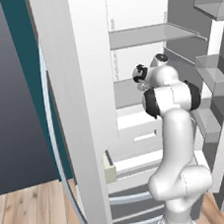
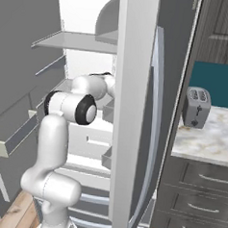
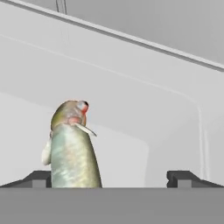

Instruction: Gather the potato and avocado from the fridge and place them on a tray on the dining counter. Then gather the fishs from the fridge and place them on the other tray.

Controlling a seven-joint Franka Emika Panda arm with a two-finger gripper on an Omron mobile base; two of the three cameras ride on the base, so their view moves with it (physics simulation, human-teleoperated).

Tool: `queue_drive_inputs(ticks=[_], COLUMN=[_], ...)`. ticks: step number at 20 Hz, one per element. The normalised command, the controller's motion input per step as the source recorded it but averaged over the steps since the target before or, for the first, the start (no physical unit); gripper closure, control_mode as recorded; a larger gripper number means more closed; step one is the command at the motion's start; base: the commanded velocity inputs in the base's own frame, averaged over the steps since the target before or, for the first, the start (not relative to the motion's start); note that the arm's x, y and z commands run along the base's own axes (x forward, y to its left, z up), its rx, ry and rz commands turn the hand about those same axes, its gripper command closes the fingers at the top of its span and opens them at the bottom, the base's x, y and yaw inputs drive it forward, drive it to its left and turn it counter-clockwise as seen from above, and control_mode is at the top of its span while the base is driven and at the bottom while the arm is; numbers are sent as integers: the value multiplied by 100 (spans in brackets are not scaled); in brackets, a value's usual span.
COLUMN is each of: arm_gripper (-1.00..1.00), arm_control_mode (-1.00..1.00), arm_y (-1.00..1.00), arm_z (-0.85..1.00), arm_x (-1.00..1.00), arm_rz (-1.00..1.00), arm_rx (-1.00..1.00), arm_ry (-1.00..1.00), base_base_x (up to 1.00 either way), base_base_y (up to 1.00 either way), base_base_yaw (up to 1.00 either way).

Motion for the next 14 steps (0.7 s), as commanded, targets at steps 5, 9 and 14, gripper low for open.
queue_drive_inputs(ticks=[5,9,14], arm_gripper=[100,100,100], arm_control_mode=[-100,-100,-100], arm_y=[3,11,51], arm_z=[-59,-85,-95], arm_x=[19,-19,-60], arm_rz=[1,0,-10], arm_rx=[0,2,2], arm_ry=[10,5,-7], base_base_x=[0,0,0], base_base_y=[0,0,0], base_base_yaw=[0,0,0])
